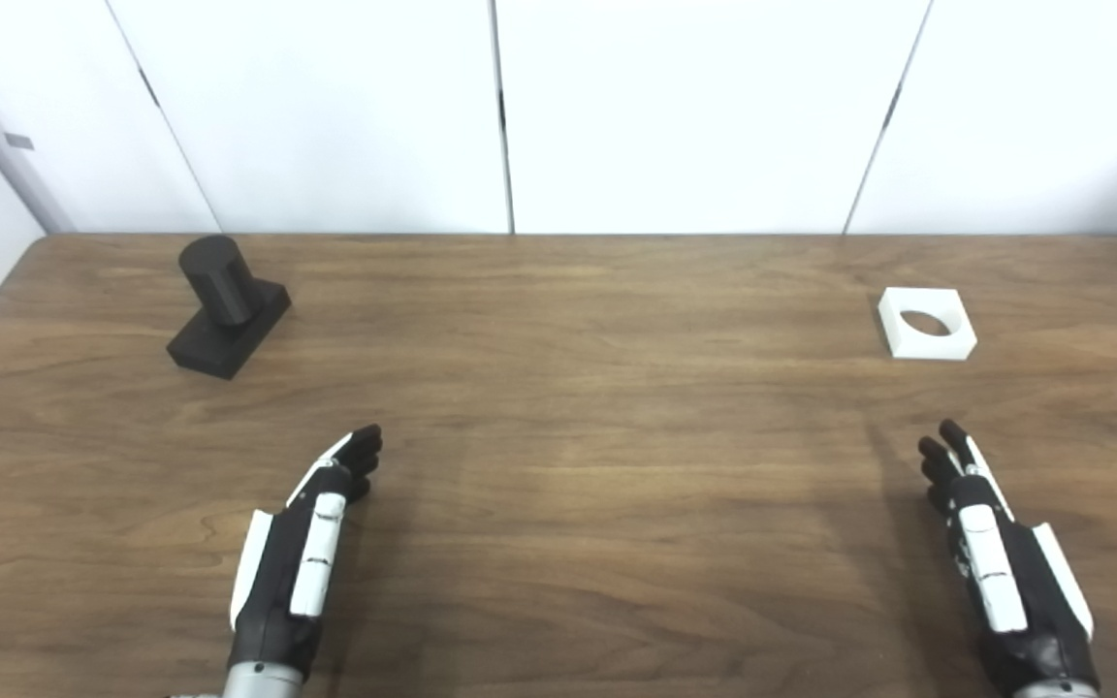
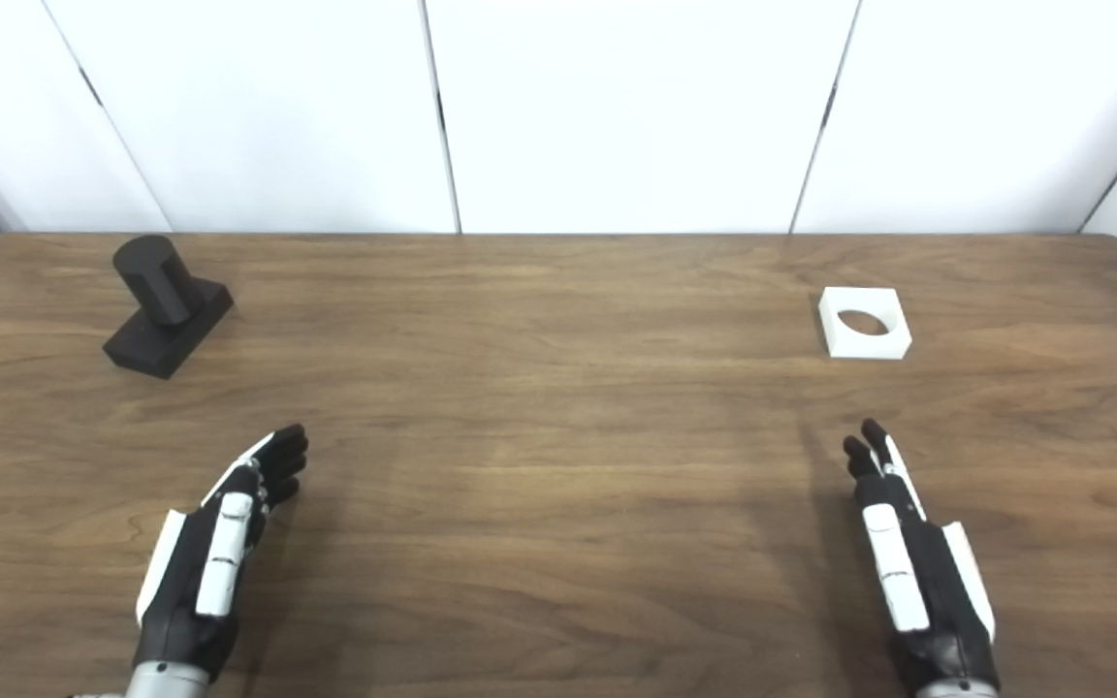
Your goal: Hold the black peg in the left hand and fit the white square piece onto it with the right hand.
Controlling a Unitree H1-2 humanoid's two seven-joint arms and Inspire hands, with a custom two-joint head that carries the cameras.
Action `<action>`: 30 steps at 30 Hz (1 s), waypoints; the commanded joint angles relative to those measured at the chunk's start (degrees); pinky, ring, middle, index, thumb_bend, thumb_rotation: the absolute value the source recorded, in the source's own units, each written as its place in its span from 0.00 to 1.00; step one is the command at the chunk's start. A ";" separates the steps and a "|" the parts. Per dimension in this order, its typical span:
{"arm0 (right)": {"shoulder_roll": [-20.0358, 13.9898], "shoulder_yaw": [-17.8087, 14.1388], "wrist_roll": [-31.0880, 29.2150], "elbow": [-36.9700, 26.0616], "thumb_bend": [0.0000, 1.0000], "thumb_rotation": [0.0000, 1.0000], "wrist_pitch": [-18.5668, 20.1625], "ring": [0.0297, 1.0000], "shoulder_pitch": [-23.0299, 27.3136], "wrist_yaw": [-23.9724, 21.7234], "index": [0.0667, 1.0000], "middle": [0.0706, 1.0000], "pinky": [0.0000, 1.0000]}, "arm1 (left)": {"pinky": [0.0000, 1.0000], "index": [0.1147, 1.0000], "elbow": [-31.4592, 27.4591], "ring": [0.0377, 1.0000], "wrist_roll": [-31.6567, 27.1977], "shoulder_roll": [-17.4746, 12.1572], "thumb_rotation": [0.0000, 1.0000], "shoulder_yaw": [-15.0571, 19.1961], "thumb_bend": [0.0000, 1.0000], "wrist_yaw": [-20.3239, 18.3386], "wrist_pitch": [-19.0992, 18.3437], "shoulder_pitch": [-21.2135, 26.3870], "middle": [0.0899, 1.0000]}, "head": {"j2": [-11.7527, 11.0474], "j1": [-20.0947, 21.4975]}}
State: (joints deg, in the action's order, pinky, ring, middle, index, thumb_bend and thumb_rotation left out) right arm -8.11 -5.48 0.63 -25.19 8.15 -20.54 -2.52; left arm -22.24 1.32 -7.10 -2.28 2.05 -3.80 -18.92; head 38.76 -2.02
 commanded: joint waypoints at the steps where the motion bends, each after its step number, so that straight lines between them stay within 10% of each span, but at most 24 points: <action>1: 0.15 -0.02 0.32 -1.35 0.42 1.00 -1.94 0.96 -0.01 0.27 0.97 0.95 0.97 | 0.89 0.83 -1.64 0.89 0.09 1.94 1.00 0.00 0.52 0.09 1.11 -0.26 0.88 | 0.00 -0.05; 19: 0.15 -0.06 0.11 -1.07 0.43 1.00 -2.51 0.96 0.00 0.22 0.98 0.95 0.98 | 0.90 0.84 -1.66 0.90 0.24 1.91 1.00 -0.01 0.54 0.10 0.54 -0.23 0.88 | -0.14 -1.03; 30: -0.58 -1.36 -1.13 0.26 0.43 1.00 -2.91 0.96 0.31 -0.03 0.98 0.96 0.98 | 0.88 0.82 0.69 0.88 1.71 2.95 0.98 -1.90 0.52 0.65 3.54 0.04 0.86 | -3.19 -11.46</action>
State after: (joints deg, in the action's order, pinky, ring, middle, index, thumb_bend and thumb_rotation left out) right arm -8.17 -6.12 0.19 -24.69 7.43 -20.55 -2.56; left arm -21.38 2.04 -7.04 -3.85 2.16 -2.79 -18.88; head 35.86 -12.64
